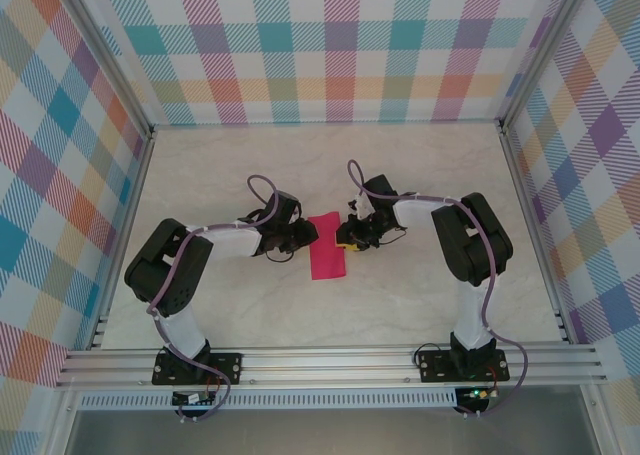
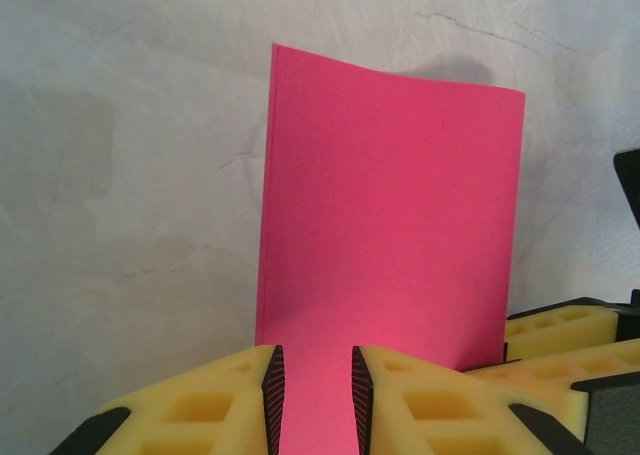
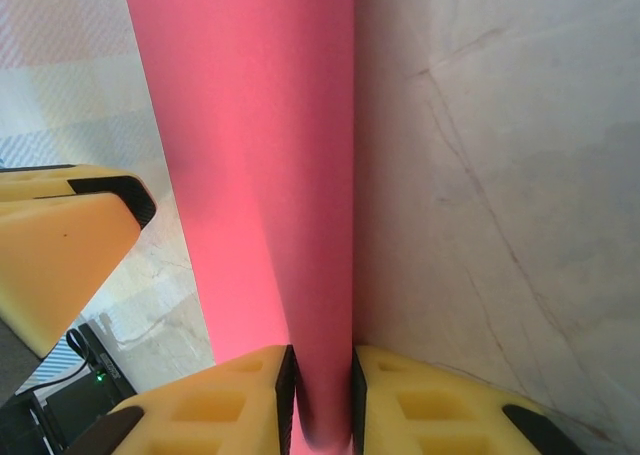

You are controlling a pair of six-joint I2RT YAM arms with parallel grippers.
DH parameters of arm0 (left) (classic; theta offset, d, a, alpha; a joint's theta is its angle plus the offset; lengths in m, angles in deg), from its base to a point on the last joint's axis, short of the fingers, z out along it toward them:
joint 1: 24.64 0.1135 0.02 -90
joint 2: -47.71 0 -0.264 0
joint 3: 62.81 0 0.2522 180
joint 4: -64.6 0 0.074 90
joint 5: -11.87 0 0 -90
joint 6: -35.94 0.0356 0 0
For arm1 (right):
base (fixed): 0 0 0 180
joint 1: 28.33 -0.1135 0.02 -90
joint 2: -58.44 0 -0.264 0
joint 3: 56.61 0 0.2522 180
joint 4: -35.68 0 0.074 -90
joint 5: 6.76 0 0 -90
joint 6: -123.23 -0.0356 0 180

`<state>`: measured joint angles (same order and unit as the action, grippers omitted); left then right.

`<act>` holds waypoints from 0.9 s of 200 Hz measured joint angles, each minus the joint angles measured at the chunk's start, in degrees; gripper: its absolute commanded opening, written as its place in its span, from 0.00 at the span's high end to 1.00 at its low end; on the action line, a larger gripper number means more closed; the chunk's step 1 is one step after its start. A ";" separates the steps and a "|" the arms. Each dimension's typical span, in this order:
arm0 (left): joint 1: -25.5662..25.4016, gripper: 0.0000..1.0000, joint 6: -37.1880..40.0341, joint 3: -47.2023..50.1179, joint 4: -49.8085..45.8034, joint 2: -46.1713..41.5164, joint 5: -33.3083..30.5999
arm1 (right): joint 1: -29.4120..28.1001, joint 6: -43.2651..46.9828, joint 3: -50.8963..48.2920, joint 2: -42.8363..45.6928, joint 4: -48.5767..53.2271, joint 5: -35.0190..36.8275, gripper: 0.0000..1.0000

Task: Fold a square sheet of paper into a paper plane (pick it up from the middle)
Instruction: Fold the square sheet of paper in half at the center of the table, then hold the square sheet of paper at the center of the table.

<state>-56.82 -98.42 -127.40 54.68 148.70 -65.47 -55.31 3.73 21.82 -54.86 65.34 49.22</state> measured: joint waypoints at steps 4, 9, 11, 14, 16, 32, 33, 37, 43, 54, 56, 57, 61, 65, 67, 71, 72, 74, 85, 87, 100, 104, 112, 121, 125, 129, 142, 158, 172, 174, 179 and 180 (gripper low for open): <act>0.00 0.73 0.00 0.00 0.04 0.00 0.00 | 0.00 0.02 0.13 0.00 0.17 0.17 0.75; 0.00 0.73 0.00 0.00 0.20 0.00 -0.02 | 0.00 0.02 0.26 -0.02 0.42 0.44 0.75; 0.00 0.73 0.00 0.00 0.24 0.00 -0.02 | 0.00 0.00 0.33 -0.02 0.52 0.57 0.75; 0.00 0.73 0.00 0.00 0.35 0.00 -0.02 | 0.00 0.02 0.39 -0.02 0.66 0.79 0.75; 0.00 0.73 0.00 0.00 0.44 0.00 -0.02 | 0.00 0.02 0.44 -0.02 0.74 0.92 0.75; 0.00 0.73 0.00 0.00 0.98 0.00 -0.04 | -0.07 0.02 0.72 -0.04 1.27 1.40 0.75; 0.00 0.73 0.00 0.00 0.98 0.00 -0.04 | -0.07 0.02 0.72 -0.04 1.29 1.42 0.75; 0.00 0.73 0.00 0.00 1.03 0.00 -0.02 | -0.07 0.02 0.76 -0.04 1.31 1.44 0.74; 0.00 0.73 0.00 0.00 1.05 0.00 -0.02 | -0.11 0.02 0.83 -0.07 1.44 1.53 0.74; 0.00 0.73 0.00 0.00 1.07 0.00 0.00 | -0.13 0.02 1.09 -0.17 1.73 1.62 0.74; 0.00 0.73 0.00 0.00 1.09 0.00 0.02 | -0.13 0.04 1.11 -0.20 1.79 1.62 0.74; 0.00 0.73 0.00 0.00 1.11 0.00 0.07 | -0.13 0.04 1.14 -0.22 1.84 1.62 0.74; 0.00 0.73 0.00 0.00 1.22 0.00 0.20 | -0.13 0.04 1.18 -0.24 1.92 1.60 0.74; 0.00 0.73 0.00 0.00 1.27 0.00 0.24 | -0.13 0.04 1.25 -0.26 1.97 1.60 0.74; 0.00 0.73 0.00 0.00 1.29 0.00 0.33 | -0.13 0.04 1.29 -0.28 2.01 1.60 0.74; 0.00 0.73 0.00 0.00 1.33 0.00 0.37 | -0.13 0.04 1.36 -0.31 2.12 1.60 0.74; 0.00 0.73 0.00 0.00 1.33 0.00 0.37 | -0.13 0.04 1.36 -0.33 2.14 1.62 0.74; 0.00 0.73 0.00 0.00 1.38 0.00 0.39 | -0.13 0.07 1.42 -0.35 2.19 1.62 0.74; 0.00 0.74 0.00 0.00 1.68 0.00 0.44 | -0.13 0.13 1.60 -0.46 2.43 1.57 0.74; 0.00 0.74 0.00 0.00 1.73 0.00 0.44 | -0.13 0.20 1.64 -0.48 2.54 1.57 0.74; 0.00 0.74 -0.02 0.00 2.32 0.00 0.74 | -0.17 0.33 1.88 -0.57 2.84 1.55 0.73; 0.00 0.74 0.00 0.00 2.40 0.00 0.83 | -0.17 0.42 1.90 -0.57 2.89 1.53 0.73; 0.00 0.74 -0.02 0.00 2.51 0.00 1.03 | -0.17 0.46 1.97 -0.63 2.97 1.42 0.73; 0.00 0.75 -0.02 0.00 2.58 0.04 1.25 | -0.17 0.46 2.16 -0.76 3.19 1.38 0.73; 0.00 0.75 -0.02 0.00 2.58 0.04 1.33 | -0.17 0.46 2.23 -0.79 3.26 1.38 0.73; -0.02 0.75 -0.02 0.00 2.58 0.07 1.40 | -0.17 0.46 2.27 -0.83 3.34 1.36 0.73; -0.04 0.76 -0.02 0.00 2.58 0.22 1.46 | -0.17 0.46 2.56 -1.01 3.69 1.31 0.73; -0.07 0.77 0.00 0.00 2.58 0.66 1.49 | -0.17 0.48 2.67 -1.05 3.87 1.29 0.73; -0.11 0.78 0.02 0.00 2.56 1.11 1.49 | -0.17 0.46 2.73 -1.09 3.93 1.29 0.72; -0.13 0.78 0.02 0.00 2.56 1.20 1.49 | -0.17 0.48 2.75 -1.11 4.00 1.29 0.72; -0.17 0.78 0.02 0.00 2.56 1.36 1.49 | -0.17 0.46 2.86 -1.16 4.13 1.27 0.72; -0.20 0.79 0.02 0.00 2.56 1.42 1.49 | -0.17 0.46 2.86 -1.16 4.13 1.27 0.72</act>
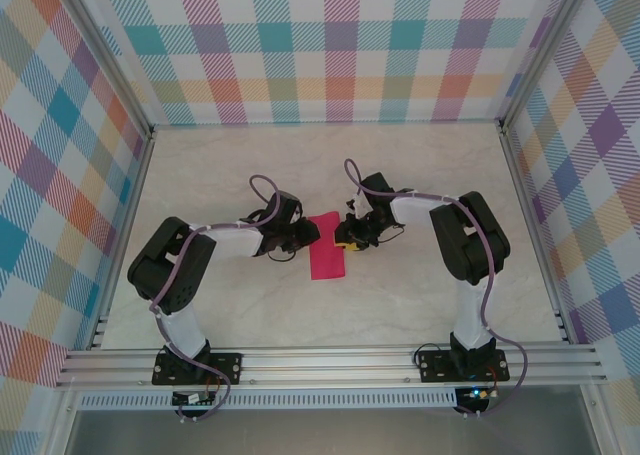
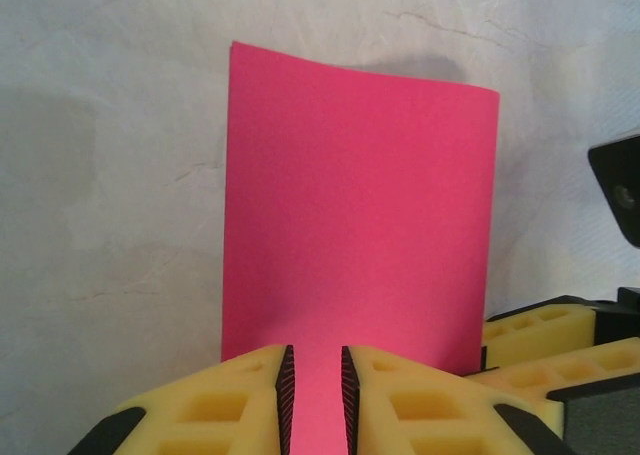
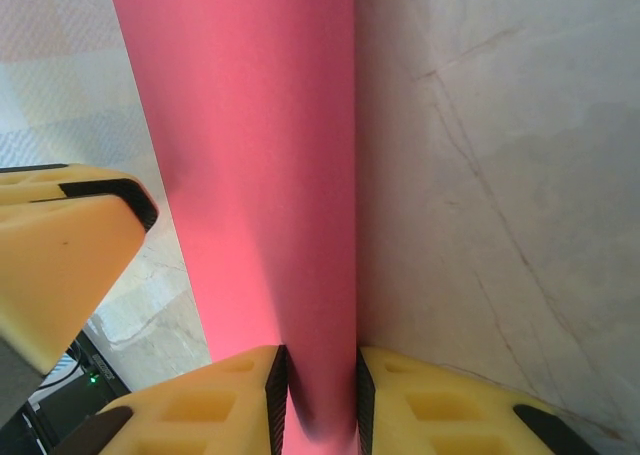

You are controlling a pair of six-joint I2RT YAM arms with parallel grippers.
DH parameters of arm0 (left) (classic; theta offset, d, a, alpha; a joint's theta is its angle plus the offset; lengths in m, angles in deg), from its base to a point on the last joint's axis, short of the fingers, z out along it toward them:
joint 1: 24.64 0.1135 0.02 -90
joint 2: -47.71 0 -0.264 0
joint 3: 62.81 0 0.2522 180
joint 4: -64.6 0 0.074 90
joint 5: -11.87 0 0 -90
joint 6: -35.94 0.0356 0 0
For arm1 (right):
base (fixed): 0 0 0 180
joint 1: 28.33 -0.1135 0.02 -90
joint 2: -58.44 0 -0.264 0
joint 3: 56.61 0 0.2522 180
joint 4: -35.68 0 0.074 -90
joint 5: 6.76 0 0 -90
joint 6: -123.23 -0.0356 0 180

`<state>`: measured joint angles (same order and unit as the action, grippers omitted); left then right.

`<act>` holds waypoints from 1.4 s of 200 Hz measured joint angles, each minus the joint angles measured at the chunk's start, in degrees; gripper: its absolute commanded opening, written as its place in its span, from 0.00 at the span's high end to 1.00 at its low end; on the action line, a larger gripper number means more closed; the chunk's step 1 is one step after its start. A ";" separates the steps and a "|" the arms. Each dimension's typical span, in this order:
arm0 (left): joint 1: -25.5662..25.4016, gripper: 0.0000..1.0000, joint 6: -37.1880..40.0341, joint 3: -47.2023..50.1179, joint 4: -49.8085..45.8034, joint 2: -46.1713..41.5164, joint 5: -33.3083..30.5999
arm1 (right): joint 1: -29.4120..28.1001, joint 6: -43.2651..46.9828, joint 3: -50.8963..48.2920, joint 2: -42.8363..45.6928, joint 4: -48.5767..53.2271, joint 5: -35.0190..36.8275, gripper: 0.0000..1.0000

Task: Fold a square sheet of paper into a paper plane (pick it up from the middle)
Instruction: Hold the square sheet of paper at the center of the table, then first fold in half a square sheet of paper at the center of the table.

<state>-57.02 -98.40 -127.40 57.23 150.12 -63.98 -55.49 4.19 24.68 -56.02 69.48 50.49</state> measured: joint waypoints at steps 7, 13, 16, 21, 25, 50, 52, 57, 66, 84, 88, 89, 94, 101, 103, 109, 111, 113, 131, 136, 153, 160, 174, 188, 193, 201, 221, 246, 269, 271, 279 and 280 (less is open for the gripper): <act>-0.07 0.79 0.00 0.00 0.00 0.28 0.04 | 0.00 0.02 0.11 -0.07 0.15 -0.04 0.72; -0.13 0.80 0.00 0.00 -0.02 0.55 0.09 | 0.00 0.00 0.11 -0.11 0.17 -0.09 0.72; -0.20 0.80 -0.02 0.00 -0.04 0.68 0.15 | 0.00 0.00 0.13 -0.11 0.20 -0.11 0.72; -0.24 0.81 0.00 0.00 -0.04 0.90 0.22 | 0.00 0.00 0.13 -0.11 0.20 -0.13 0.72; -0.31 0.81 0.00 -0.02 -0.04 1.09 0.24 | 0.00 0.00 0.15 -0.13 0.20 -0.13 0.72; -0.46 0.84 0.00 -0.55 -0.48 1.40 0.07 | 0.00 0.00 0.22 -0.15 0.35 -0.11 0.72; -0.48 0.84 0.02 -0.59 -0.57 1.44 -0.09 | 0.00 0.00 0.22 -0.15 0.35 -0.11 0.72; -0.52 0.84 0.00 -0.68 -0.87 1.51 -0.26 | 0.00 0.00 0.22 -0.15 0.37 -0.11 0.72; -0.55 0.84 0.02 -0.81 -1.33 1.57 -0.57 | 0.00 -0.02 0.26 -0.15 0.39 -0.11 0.72; -0.63 0.85 -0.02 -0.83 -1.75 1.57 -1.29 | 0.00 -0.07 0.37 0.02 0.55 -0.11 0.69; -0.70 0.85 -0.02 -0.83 -1.75 1.57 -1.40 | -0.07 -0.07 0.37 0.07 0.55 -0.04 0.69; -0.72 0.85 -0.02 -0.83 -1.77 1.57 -1.42 | -0.07 -0.07 0.37 0.09 0.55 -0.02 0.68; -0.79 0.85 -0.02 -0.83 -1.79 1.57 -1.66 | -0.20 -0.07 0.37 0.24 0.55 0.15 0.67; -0.87 0.86 -0.02 -0.83 -1.88 1.57 -1.86 | -0.35 -0.24 0.37 0.48 0.50 0.59 0.65; -0.87 0.86 -0.02 -0.83 -1.90 1.57 -1.97 | -0.42 -0.33 0.37 0.63 0.50 0.79 0.64; -0.90 0.86 -0.02 -0.83 -1.92 1.57 -2.12 | -0.57 -0.44 0.35 0.87 0.50 1.25 0.62; -0.90 0.86 -0.02 -0.83 -1.92 1.57 -2.16 | -0.61 -0.59 0.35 1.09 0.55 1.62 0.62; -0.92 0.86 -0.02 -0.83 -1.92 1.57 -2.19 | -0.66 -0.48 0.31 1.22 0.55 1.90 0.61; -0.98 0.86 -0.02 -0.81 -1.95 1.57 -2.43 | -0.52 -1.01 -0.52 3.89 0.74 4.85 0.60; -0.98 0.87 -0.02 -0.79 -1.97 1.57 -2.49 | -0.52 -1.14 -0.74 4.90 0.85 5.51 0.60; -1.09 0.87 0.00 -0.79 -1.99 1.57 -2.73 | -0.24 -1.64 -1.05 8.28 0.76 6.47 0.61; -1.14 0.87 0.00 -0.79 -2.01 1.57 -2.86 | -0.15 -1.75 -1.05 9.35 0.50 6.40 0.63; -1.18 0.88 -0.02 -0.79 -2.03 1.60 -3.04 | -0.26 -1.86 -1.05 10.71 -0.31 5.70 0.68; -1.22 0.88 0.00 -0.79 -2.05 1.60 -3.10 | -0.74 -1.88 -1.03 10.62 -0.85 4.76 0.72; -1.25 0.88 0.00 -0.79 -2.05 1.62 -3.15 | -1.05 -1.79 -1.03 10.32 -0.94 4.33 0.73; -1.25 0.88 0.00 -0.79 -2.08 1.62 -3.19 | -1.42 -1.88 -1.03 9.86 -1.01 3.61 0.75; -1.25 0.88 -0.02 -0.79 -2.12 1.62 -3.26 | -2.32 -1.97 -0.98 7.76 -1.16 2.05 0.76; -1.25 0.88 -0.02 -0.81 -2.19 1.64 -3.30 | -2.93 -1.95 -0.96 4.59 -0.92 1.53 0.77; -1.31 0.88 -0.02 -1.16 -2.86 1.68 -3.52 | -3.08 -1.77 -0.96 3.23 -0.09 3.37 0.78; -1.31 0.88 -0.02 -1.20 -2.97 1.68 -3.58 | -3.08 -1.77 -0.96 3.17 0.02 3.69 0.78; -1.40 0.88 -0.02 -1.33 -3.26 1.68 -3.82 | -3.06 -1.77 -0.96 2.99 0.44 4.74 0.78; -1.42 0.88 0.00 -1.38 -3.30 1.68 -3.87 | -3.06 -1.77 -0.96 2.99 0.46 4.81 0.78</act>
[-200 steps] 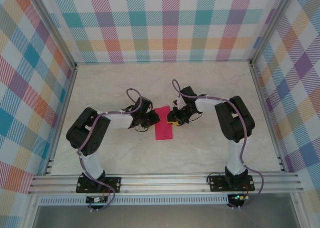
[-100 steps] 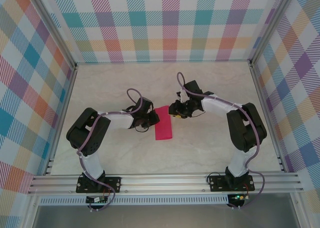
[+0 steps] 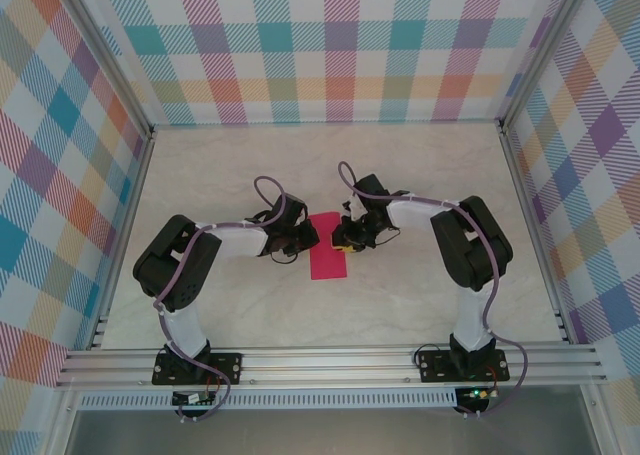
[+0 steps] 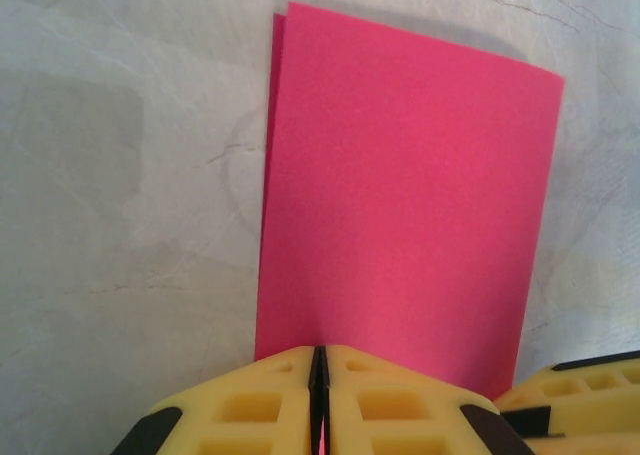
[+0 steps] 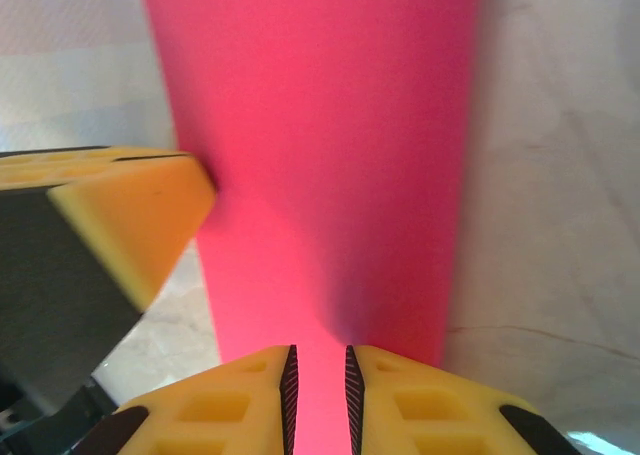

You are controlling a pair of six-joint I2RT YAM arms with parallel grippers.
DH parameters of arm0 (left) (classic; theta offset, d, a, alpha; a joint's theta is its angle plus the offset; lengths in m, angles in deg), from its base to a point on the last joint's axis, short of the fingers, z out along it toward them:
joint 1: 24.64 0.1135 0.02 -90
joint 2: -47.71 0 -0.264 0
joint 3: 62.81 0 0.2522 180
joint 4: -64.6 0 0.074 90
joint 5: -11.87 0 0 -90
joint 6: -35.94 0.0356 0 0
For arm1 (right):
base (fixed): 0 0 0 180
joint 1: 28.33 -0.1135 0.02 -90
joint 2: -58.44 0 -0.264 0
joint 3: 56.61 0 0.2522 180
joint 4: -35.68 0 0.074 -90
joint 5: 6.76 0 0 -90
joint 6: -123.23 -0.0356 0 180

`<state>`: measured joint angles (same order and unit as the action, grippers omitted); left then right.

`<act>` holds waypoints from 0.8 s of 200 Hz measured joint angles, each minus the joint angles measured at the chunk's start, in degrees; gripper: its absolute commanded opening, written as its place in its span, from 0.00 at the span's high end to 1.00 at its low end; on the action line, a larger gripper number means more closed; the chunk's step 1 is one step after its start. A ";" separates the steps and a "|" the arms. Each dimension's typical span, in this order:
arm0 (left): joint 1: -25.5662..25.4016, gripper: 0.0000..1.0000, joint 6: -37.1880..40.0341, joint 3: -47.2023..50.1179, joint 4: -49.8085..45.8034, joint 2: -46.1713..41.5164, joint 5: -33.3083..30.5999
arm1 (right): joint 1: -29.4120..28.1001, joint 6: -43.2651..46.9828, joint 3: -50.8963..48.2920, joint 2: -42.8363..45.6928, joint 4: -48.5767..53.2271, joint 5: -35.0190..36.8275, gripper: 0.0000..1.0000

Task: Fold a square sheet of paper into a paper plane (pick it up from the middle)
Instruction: First fold in half a square sheet of paper at the center of the table.

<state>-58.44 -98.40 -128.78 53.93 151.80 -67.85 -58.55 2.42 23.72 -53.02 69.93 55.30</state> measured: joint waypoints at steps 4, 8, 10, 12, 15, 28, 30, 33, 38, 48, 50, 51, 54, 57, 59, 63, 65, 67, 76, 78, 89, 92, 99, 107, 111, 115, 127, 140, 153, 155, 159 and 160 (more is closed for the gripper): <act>-0.04 0.88 0.00 -0.04 -0.09 0.02 -0.09 | 0.00 0.00 0.00 -0.04 0.15 0.57 0.78; -0.11 0.88 0.00 -0.11 -0.20 0.04 -0.28 | 0.00 0.00 0.00 -0.11 0.26 1.03 0.78; -0.13 0.88 0.00 -0.13 -0.22 0.04 -0.35 | 0.00 0.00 -0.02 -0.13 0.33 1.25 0.78; -0.17 0.88 0.00 -0.15 -0.33 0.04 -0.44 | 0.00 0.00 -0.02 -0.15 0.37 1.55 0.78; -0.20 0.88 0.00 -0.15 -0.37 0.04 -0.50 | 0.02 0.00 -0.04 -0.15 0.37 1.84 0.78; -0.31 0.88 0.00 -0.24 -0.57 0.07 -0.81 | 0.07 -0.02 -0.15 -0.15 0.37 2.73 0.78; -0.31 0.88 0.00 -0.26 -0.59 0.07 -0.85 | 0.04 -0.02 -0.15 -0.15 0.39 2.78 0.78; -0.31 0.88 0.00 -0.26 -0.59 0.07 -0.90 | 0.04 -0.02 -0.15 -0.15 0.37 2.99 0.78; -0.31 0.88 0.00 -0.26 -0.61 0.07 -0.92 | 0.04 -0.02 -0.15 -0.15 0.37 3.10 0.78; -0.33 0.88 0.00 -0.33 -0.66 0.11 -0.92 | 0.04 -0.02 -0.15 -0.15 0.35 3.19 0.78; -0.33 0.88 0.00 -0.35 -0.72 0.11 -0.92 | 0.04 -0.04 -0.15 -0.15 0.35 3.19 0.78; -0.33 0.88 0.00 -0.35 -0.74 0.11 -0.90 | 0.04 -0.02 -0.15 -0.15 0.35 3.19 0.78; -0.33 0.89 0.00 -0.42 -0.81 0.11 -0.92 | 0.04 -0.04 -0.17 -0.13 0.31 3.10 0.78; -0.33 0.88 0.00 -0.46 -0.92 0.11 -0.92 | 0.04 -0.04 -0.20 -0.13 0.26 3.08 0.78; -0.33 0.89 0.00 -0.48 -1.03 0.11 -0.92 | 0.04 -0.07 -0.24 -0.07 0.15 3.02 0.78; -0.33 0.88 0.00 -0.57 -1.09 0.13 -0.92 | 0.07 -0.07 -0.37 -0.02 0.07 2.99 0.78; -0.33 0.89 0.00 -0.57 -1.14 0.15 -0.90 | 0.04 -0.11 -0.42 0.09 0.00 2.91 0.78; -0.33 0.88 0.00 -0.59 -1.16 0.17 -0.90 | 0.04 -0.11 -0.50 0.17 -0.09 2.89 0.78; -0.33 0.88 0.00 -0.70 -1.29 0.22 -0.90 | 0.04 -0.20 -0.85 0.55 -0.20 2.84 0.78; -0.35 0.88 0.00 -0.74 -1.31 0.22 -0.92 | 0.04 -0.22 -0.94 0.70 -0.22 2.82 0.78; -0.37 0.89 0.00 -0.94 -1.49 0.33 -0.92 | -0.09 -0.22 -1.53 1.51 -0.15 2.67 0.78; -0.37 0.89 0.00 -0.94 -1.51 0.33 -0.92 | -0.15 -0.24 -1.68 1.81 -0.15 2.54 0.78; -0.37 0.88 0.00 -0.96 -1.51 0.33 -0.92 | -0.26 -0.24 -2.08 2.51 -0.20 2.21 0.78; -0.42 0.88 0.00 -0.96 -1.51 0.33 -0.96 | -0.31 -0.26 -2.47 3.32 -0.17 1.79 0.78; -0.42 0.89 0.00 -0.96 -1.51 0.33 -0.96 | -0.39 -0.26 -2.64 3.74 -0.20 1.57 0.78; -0.44 0.89 0.00 -0.96 -1.51 0.33 -0.96 | -0.48 -0.28 -2.86 4.02 -0.33 1.40 0.78; -0.44 0.89 0.00 -0.98 -1.51 0.37 -0.96 | -0.92 -0.33 -3.50 4.59 -0.57 0.68 0.78; -0.46 0.89 0.00 -0.98 -1.51 0.37 -1.05 | -1.42 -0.44 -4.48 4.59 -0.98 0.04 0.78; -0.52 0.89 0.00 -1.01 -1.53 0.39 -1.20 | -1.77 -0.46 -5.84 4.59 -0.96 -0.17 0.78; -0.52 0.89 -0.02 -1.01 -1.53 0.39 -1.25 | -1.79 -0.46 -5.97 4.57 -0.96 -0.17 0.78; -0.57 0.88 0.00 -1.01 -1.53 0.37 -1.33 | -1.79 -0.46 -6.25 4.52 -0.79 -0.13 0.78; -0.57 0.88 -0.02 -1.01 -1.53 0.39 -1.33 | -1.79 -0.46 -6.29 4.52 -0.74 -0.11 0.78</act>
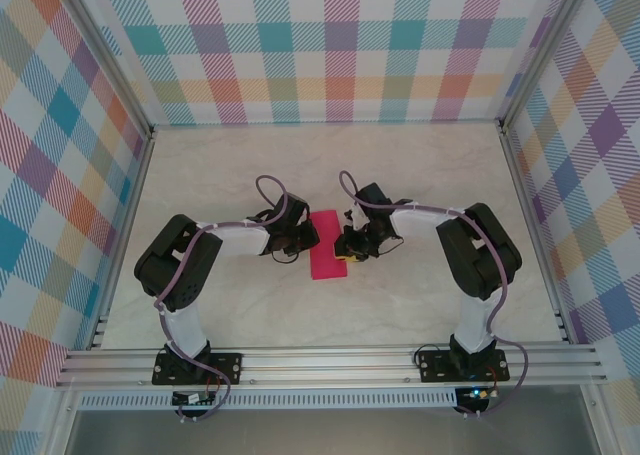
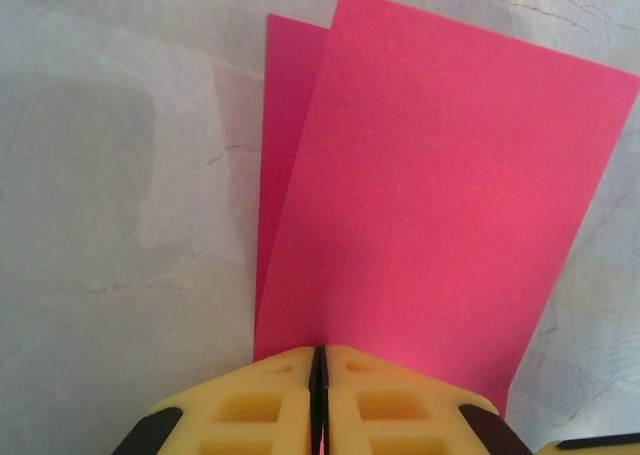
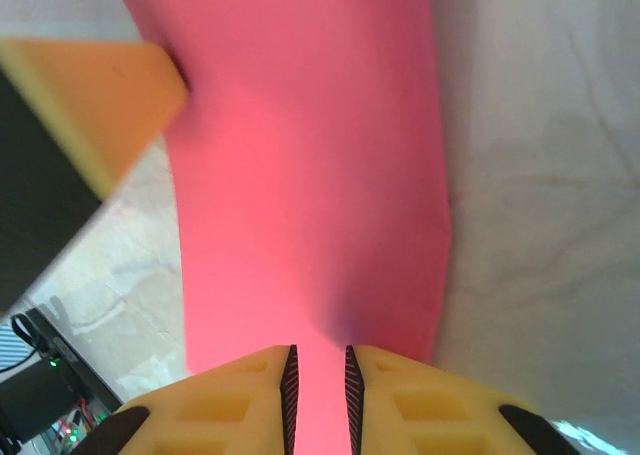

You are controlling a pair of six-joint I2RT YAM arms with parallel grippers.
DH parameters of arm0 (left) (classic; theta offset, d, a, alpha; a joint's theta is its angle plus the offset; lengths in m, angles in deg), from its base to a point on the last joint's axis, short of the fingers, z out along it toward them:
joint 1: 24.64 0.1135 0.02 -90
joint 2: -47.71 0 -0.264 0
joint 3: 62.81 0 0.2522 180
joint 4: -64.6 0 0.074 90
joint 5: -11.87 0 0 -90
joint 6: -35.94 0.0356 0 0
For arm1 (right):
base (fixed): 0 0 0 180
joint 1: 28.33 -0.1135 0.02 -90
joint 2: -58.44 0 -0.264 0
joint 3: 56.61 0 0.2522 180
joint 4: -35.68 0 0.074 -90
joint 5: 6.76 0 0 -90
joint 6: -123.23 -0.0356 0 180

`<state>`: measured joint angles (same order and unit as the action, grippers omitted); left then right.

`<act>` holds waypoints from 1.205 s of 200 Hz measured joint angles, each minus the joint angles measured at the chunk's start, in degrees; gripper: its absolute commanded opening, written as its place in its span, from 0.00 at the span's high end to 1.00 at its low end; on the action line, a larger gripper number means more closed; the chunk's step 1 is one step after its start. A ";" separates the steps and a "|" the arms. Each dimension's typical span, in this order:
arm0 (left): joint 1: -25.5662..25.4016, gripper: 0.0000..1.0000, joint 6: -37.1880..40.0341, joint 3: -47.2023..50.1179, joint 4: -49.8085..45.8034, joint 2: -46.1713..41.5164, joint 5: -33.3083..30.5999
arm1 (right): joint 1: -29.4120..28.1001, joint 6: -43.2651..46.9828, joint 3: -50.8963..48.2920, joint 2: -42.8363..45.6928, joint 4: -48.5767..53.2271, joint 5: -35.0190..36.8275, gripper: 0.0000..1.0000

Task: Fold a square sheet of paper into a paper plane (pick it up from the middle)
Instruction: First fold in half a square sheet of paper at the center of the table.

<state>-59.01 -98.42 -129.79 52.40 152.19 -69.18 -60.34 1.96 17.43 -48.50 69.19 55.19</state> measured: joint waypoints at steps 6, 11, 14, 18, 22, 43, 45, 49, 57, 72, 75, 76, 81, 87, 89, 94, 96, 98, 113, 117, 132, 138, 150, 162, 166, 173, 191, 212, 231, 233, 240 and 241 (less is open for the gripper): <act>-0.02 0.89 0.02 0.00 0.00 0.00 -0.04 | -0.02 0.02 -0.28 -0.09 0.17 0.13 0.79; -0.04 0.89 0.00 0.00 0.00 -0.02 -0.07 | -0.11 -0.02 -0.31 -0.17 0.52 0.37 0.79; -0.04 0.88 0.00 0.00 0.00 0.00 -0.07 | -0.11 0.02 -0.31 -0.20 0.70 0.52 0.79; -0.04 0.89 0.00 0.00 0.00 0.00 -0.07 | -0.15 0.02 -0.31 -0.22 0.79 0.63 0.78; -0.04 0.89 0.00 0.00 0.00 -0.02 -0.09 | -0.15 0.02 -0.31 -0.22 0.85 0.63 0.78; -0.04 0.89 0.00 0.00 0.00 0.00 -0.11 | -0.22 0.09 -0.33 0.13 0.85 0.04 0.77; -0.04 0.88 0.00 0.00 -0.02 -0.02 -0.11 | -0.28 0.13 -0.35 0.22 0.90 -0.11 0.77; -0.04 0.88 0.00 0.00 -0.02 -0.02 -0.11 | -0.42 0.26 -0.35 0.50 0.96 -0.33 0.77; -0.07 0.89 0.00 0.00 0.00 -0.02 -0.13 | -0.50 0.50 -0.35 1.07 1.14 -0.57 0.77; -0.07 0.89 0.00 0.00 0.00 -0.02 -0.17 | -1.01 0.94 -0.35 2.25 1.57 -1.16 0.77; -0.07 0.89 0.00 0.00 0.00 -0.02 -0.17 | -1.11 0.94 -0.35 2.38 1.60 -1.22 0.78; -0.07 0.89 0.00 0.00 0.00 -0.02 -0.17 | -1.14 0.94 -0.35 2.45 1.60 -1.27 0.78; -0.07 0.89 0.00 0.00 0.00 -0.02 -0.20 | -1.29 1.03 -0.35 2.54 1.60 -1.42 0.78; -0.07 0.89 0.00 0.00 0.00 -0.02 -0.22 | -1.46 1.11 -0.39 2.54 1.57 -1.53 0.78; -0.07 0.89 0.00 0.00 0.00 -0.02 -0.22 | -1.49 1.14 -0.44 2.54 1.53 -1.53 0.78; -0.07 0.89 0.00 0.00 0.00 -0.02 -0.22 | -1.49 1.14 -0.72 2.54 1.44 -1.57 0.78; -0.07 0.89 0.00 0.00 0.00 -0.02 -0.22 | -1.49 1.14 -0.90 2.54 1.40 -1.57 0.79; -0.07 0.89 0.00 0.00 0.00 -0.02 -0.22 | -1.49 1.14 -1.09 2.54 1.38 -1.57 0.79; -0.11 0.89 0.00 0.02 0.00 -0.02 -0.26 | -1.60 1.14 -2.75 2.49 1.33 -1.49 0.80; -0.11 0.89 0.00 0.02 0.00 -0.02 -0.28 | -1.60 1.11 -3.32 2.47 1.36 -1.33 0.80; -0.11 0.89 0.00 0.02 0.00 -0.02 -0.31 | -1.60 1.11 -4.85 2.47 1.29 -0.92 0.80; -0.13 0.89 0.00 0.02 0.00 -0.02 -0.37 | -1.60 1.14 -4.94 2.47 1.07 -0.92 0.80; -0.15 0.89 0.00 0.00 0.00 -0.02 -0.48 | -1.60 1.14 -4.94 2.47 1.07 -0.90 0.80; -0.22 0.89 0.00 0.02 0.02 -0.02 -0.50 | -1.60 1.14 -4.94 2.71 1.05 -0.90 0.80; -0.22 0.89 0.00 0.02 0.00 -0.02 -0.52 | -1.60 1.14 -5.01 2.78 1.05 -0.90 0.80; -0.24 0.89 0.00 0.02 0.00 -0.02 -0.55 | -1.60 1.11 -5.18 3.30 1.14 -0.87 0.80; -0.26 0.89 0.00 0.00 0.00 -0.02 -0.68 | -1.60 1.07 -5.35 5.07 1.44 -0.92 0.80; -0.28 0.89 0.00 0.02 0.00 -0.02 -0.68 | -1.60 1.07 -5.35 5.97 0.85 -0.92 0.80; -0.28 0.89 0.00 0.00 0.00 -0.02 -0.68 | -1.60 0.79 -5.79 5.38 0.20 -0.92 0.80; -0.28 0.89 0.00 0.00 0.00 -0.02 -0.68 | -1.60 0.74 -5.97 5.31 0.04 -0.92 0.80; -0.28 0.89 0.00 0.02 0.00 -0.02 -0.66 | -1.60 0.66 -6.58 5.05 -0.24 -0.90 0.80; -0.28 0.89 0.00 0.02 0.00 -0.02 -0.68 | -1.60 0.63 -6.64 5.03 -0.28 -0.90 0.80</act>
<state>-59.29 -98.42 -129.76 52.40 152.17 -69.86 -61.94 2.60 10.78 -43.47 68.91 54.29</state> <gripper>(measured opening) 0.114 0.199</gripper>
